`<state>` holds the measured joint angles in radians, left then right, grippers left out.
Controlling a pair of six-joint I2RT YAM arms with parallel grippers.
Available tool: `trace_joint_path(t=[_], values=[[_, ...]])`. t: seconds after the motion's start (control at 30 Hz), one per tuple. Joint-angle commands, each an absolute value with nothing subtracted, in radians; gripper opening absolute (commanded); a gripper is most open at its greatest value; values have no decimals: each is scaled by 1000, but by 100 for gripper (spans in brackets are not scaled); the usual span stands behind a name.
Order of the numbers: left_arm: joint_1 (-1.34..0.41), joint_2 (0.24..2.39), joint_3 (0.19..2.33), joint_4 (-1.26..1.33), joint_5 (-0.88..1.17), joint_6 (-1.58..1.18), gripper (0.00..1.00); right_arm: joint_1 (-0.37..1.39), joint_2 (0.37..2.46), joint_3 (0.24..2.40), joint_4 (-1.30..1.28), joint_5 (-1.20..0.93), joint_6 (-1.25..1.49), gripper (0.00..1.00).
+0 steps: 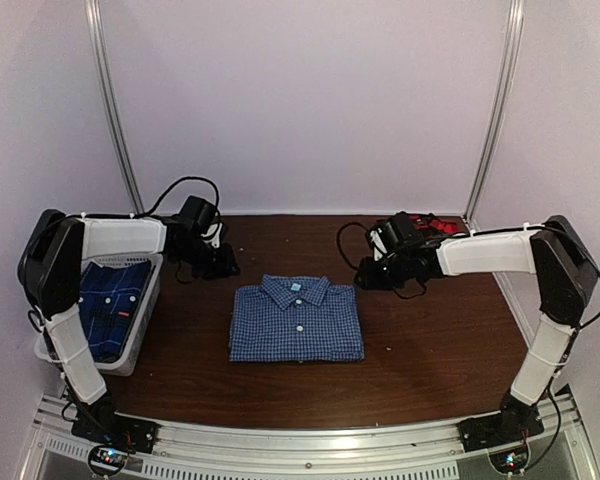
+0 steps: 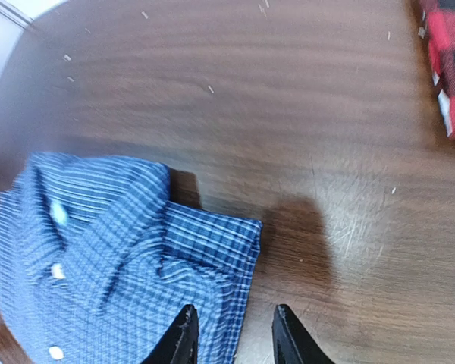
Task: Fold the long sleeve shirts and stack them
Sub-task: Smooth out the square-folded shirt at the center of the board, then move the square-folded shirt to the center of the board.
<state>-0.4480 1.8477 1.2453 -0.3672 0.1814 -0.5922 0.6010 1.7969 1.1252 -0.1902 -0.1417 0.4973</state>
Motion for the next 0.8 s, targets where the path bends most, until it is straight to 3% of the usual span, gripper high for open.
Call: trace_joint_path(t=[0.0,0.37,0.77], values=[[-502,1748,1288,-413,127,-582,34,631,1680,1100,-220,-108,501,34],[-753,1828,1292,-212,291,-771,34,731,1703,1024,-126,-173,580,27],[-781,1997,1295,-65,387,-855,31,731,1777,890,-32,-187,620,24]])
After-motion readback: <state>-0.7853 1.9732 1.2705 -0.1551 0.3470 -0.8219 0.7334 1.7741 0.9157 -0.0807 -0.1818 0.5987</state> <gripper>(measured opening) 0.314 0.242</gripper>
